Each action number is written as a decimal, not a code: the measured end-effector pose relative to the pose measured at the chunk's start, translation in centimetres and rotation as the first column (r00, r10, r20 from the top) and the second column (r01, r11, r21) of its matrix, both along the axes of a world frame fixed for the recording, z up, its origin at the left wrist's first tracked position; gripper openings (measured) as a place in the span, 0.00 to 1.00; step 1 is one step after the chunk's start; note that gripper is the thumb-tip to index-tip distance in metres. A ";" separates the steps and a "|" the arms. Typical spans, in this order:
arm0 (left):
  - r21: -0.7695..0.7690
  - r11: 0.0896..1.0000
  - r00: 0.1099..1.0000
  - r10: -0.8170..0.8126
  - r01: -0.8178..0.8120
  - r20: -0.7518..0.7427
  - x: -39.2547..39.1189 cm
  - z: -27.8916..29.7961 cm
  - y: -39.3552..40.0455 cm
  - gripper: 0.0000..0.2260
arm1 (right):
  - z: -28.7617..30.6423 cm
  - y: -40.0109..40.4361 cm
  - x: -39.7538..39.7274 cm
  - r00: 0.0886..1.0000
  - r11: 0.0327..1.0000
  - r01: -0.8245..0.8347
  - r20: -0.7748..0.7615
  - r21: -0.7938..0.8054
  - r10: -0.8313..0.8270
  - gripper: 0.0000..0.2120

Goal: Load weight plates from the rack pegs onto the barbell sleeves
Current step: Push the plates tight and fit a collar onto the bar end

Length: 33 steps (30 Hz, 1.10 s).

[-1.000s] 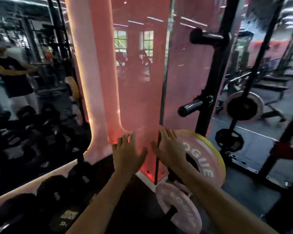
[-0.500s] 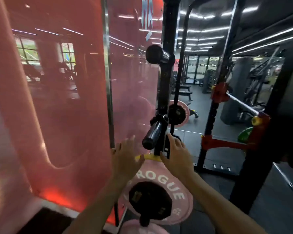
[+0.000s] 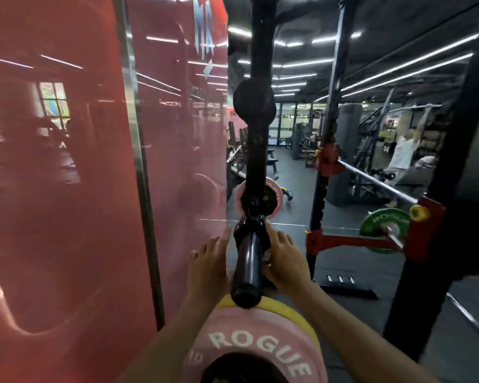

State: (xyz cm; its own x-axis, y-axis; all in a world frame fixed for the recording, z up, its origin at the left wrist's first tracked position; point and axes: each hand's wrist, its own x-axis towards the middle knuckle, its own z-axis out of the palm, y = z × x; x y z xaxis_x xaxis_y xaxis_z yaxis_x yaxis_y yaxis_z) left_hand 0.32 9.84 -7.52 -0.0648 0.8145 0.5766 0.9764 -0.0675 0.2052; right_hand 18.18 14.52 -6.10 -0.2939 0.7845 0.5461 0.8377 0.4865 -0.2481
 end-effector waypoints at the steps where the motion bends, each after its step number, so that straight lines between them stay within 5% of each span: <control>1: 0.000 0.999 0.999 -0.040 0.040 0.010 -0.1 0.2 0.8 0.39 | 0.2 0.3 -0.2 1.000 1.000 0.013 0.003 0.004 -0.013 0.42; 6: 0.022 0.977 0.974 -0.212 0.211 0.079 -0.6 0.7 3.6 0.38 | 0.8 0.4 -0.9 0.996 0.998 0.066 0.055 -0.004 -0.066 0.39; 11: 0.094 0.958 0.954 -0.279 0.270 0.113 -0.8 1.0 3.8 0.24 | 1.2 -1.3 -0.8 0.995 0.995 0.094 0.049 -0.032 -0.092 0.39; 25: 0.232 0.877 0.854 -0.470 0.422 0.224 -0.7 -0.4 -5.3 0.28 | 0.4 -12.5 -1.3 0.986 0.988 0.153 -0.064 0.005 -0.152 0.36; 33: 0.328 0.873 0.900 -0.419 0.361 0.123 0.2 -1.4 -13.7 0.30 | -0.1 -19.8 0.2 0.995 0.992 0.098 -0.029 0.081 -0.096 0.37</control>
State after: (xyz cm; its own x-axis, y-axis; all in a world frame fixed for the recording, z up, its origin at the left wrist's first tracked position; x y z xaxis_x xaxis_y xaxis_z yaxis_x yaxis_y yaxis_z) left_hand 0.50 -3.88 -8.91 0.0952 0.5937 0.7990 0.8040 -0.5191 0.2900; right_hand 18.40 -5.26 -6.22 -0.2037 0.7607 0.6163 0.8760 0.4227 -0.2322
